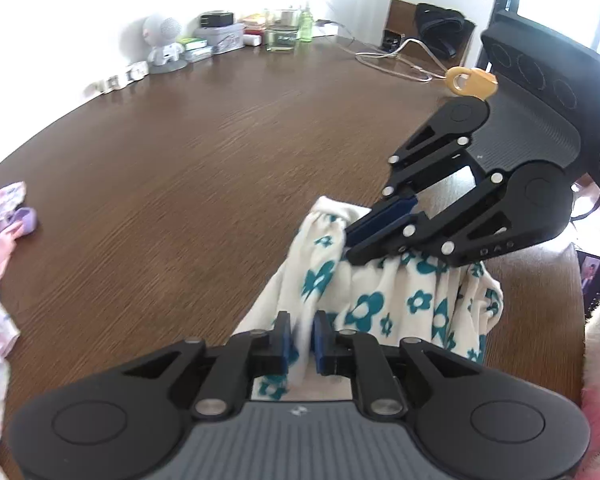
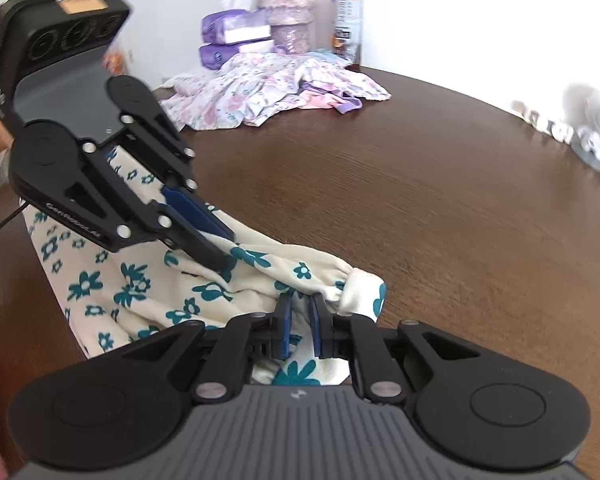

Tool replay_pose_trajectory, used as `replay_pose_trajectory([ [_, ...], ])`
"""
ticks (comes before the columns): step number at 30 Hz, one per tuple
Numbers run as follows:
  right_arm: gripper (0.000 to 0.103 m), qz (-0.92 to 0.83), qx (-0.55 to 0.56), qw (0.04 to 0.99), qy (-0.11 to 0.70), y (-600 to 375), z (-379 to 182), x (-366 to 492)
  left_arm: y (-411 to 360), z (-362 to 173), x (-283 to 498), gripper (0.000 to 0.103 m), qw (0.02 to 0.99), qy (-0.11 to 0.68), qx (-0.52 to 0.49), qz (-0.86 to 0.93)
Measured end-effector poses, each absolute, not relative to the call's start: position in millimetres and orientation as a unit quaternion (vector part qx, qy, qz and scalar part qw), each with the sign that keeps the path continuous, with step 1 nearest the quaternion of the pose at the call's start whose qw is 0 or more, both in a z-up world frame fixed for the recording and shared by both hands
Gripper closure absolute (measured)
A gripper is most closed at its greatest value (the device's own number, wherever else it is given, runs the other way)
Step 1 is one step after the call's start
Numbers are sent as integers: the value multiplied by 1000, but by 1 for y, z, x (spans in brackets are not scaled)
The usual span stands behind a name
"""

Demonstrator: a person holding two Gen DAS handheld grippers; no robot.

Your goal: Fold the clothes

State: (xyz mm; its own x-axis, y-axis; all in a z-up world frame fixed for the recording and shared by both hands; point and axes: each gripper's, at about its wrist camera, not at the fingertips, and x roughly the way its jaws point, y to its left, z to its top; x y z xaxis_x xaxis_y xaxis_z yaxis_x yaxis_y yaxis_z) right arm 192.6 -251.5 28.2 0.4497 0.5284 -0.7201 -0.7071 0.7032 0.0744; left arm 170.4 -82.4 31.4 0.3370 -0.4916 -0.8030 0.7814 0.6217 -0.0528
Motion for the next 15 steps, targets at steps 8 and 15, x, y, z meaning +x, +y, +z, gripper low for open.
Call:
replay_pose_trajectory([
  [8, 92, 353, -138, 850, 366, -249, 29, 186, -92, 43, 167, 81, 797, 398, 173, -419],
  [15, 92, 354, -196, 849, 341, -246, 52, 171, -108, 31, 162, 82, 780, 393, 248, -418],
])
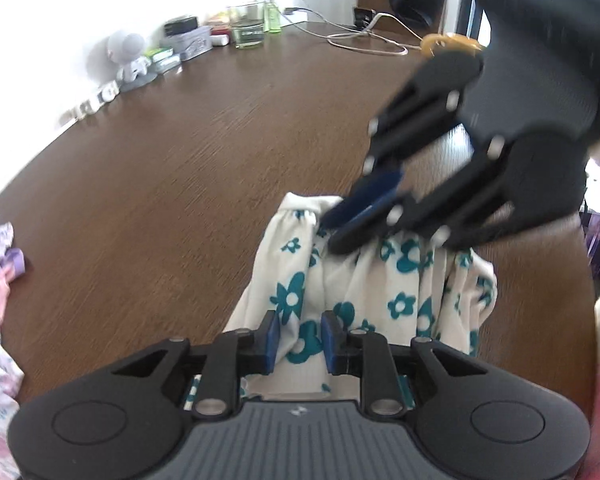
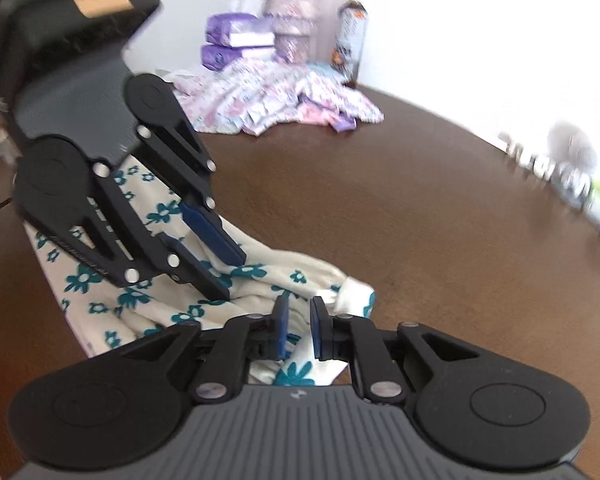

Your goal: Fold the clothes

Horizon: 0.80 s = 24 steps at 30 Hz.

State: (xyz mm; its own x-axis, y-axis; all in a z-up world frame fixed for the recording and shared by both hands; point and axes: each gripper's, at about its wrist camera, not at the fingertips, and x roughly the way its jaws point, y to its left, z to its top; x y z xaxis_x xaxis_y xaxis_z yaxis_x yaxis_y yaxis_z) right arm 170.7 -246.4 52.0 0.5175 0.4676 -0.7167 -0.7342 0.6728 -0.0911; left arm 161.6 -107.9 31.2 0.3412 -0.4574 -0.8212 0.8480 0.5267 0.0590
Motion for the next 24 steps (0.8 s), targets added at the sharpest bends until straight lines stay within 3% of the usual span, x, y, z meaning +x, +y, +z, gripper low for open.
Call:
replay_pose_trajectory([
  [9, 90, 396, -341, 793, 315, -239, 53, 142, -113, 34, 153, 80, 784, 382, 280, -402],
  [18, 94, 410, -424, 757, 280, -214, 35, 127, -118, 80, 120, 77, 779, 350, 267, -446],
  [24, 93, 400, -454, 754, 257, -212, 41, 115, -137, 52, 114, 78, 740, 389, 315, -448],
])
